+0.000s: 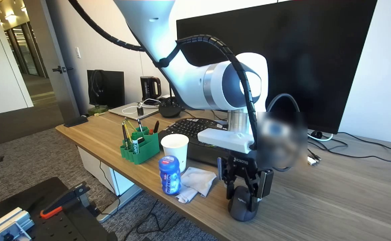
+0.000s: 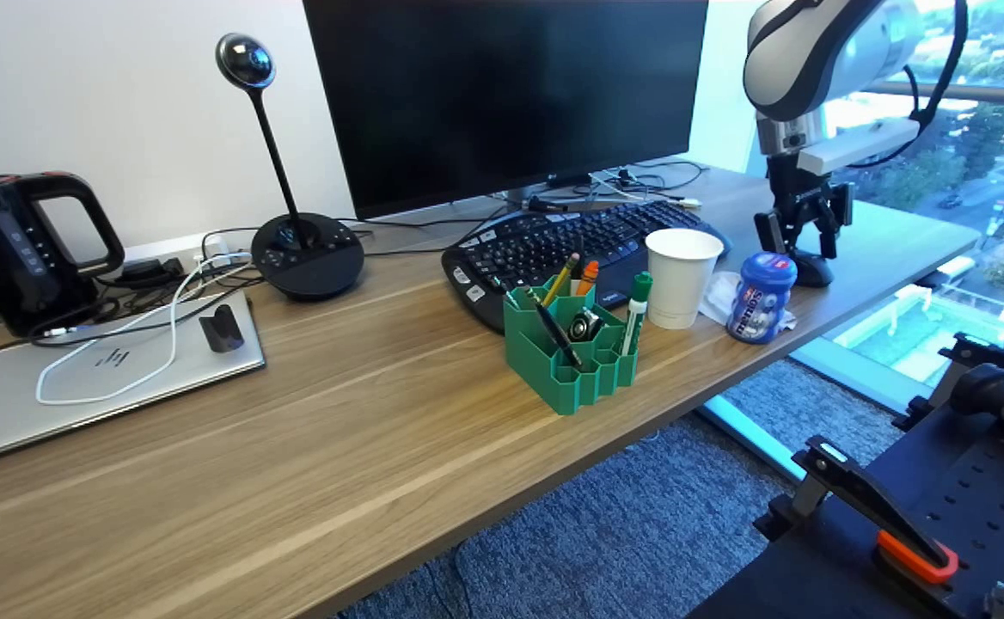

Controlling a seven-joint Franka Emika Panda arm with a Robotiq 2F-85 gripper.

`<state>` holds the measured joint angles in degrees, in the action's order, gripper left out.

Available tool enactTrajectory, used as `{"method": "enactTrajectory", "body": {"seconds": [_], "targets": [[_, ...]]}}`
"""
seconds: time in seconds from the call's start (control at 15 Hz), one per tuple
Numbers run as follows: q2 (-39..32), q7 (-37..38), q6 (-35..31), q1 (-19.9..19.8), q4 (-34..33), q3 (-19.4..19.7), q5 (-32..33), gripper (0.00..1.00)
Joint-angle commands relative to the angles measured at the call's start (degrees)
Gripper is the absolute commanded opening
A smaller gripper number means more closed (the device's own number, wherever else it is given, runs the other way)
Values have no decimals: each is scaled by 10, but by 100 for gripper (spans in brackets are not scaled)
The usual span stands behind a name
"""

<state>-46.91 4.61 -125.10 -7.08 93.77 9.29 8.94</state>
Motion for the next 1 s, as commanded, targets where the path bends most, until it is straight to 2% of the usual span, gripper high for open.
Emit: {"method": "enactTrajectory", "body": {"seconds": [0.0, 0.47, 0.93], "targets": [[-10, -2, 19, 2, -22, 1, -1, 98], [-7, -19, 20, -3, -24, -5, -3, 100], [-7, -116, 48, -18, -38, -21, 1, 100]]}}
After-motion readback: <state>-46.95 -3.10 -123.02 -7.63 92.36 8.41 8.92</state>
